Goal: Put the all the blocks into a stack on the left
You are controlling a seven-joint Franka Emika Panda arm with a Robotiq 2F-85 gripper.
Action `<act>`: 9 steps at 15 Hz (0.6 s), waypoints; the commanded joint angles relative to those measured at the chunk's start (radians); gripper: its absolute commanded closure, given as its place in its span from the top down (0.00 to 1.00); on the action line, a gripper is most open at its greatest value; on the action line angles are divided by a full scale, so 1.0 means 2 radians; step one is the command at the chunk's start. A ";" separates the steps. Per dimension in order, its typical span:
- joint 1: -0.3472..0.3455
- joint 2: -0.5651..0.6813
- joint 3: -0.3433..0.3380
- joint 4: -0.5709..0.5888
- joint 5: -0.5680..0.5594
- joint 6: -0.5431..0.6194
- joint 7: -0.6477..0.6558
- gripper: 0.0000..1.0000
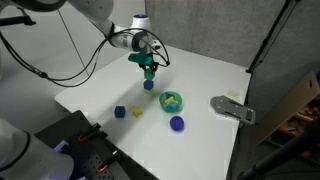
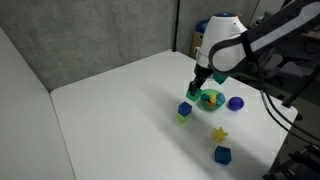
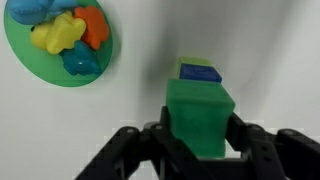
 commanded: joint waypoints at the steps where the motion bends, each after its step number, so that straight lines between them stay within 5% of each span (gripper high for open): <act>1: 0.016 0.025 -0.013 0.032 -0.027 -0.016 0.018 0.27; 9: 0.029 0.070 -0.017 0.081 -0.033 -0.029 0.029 0.27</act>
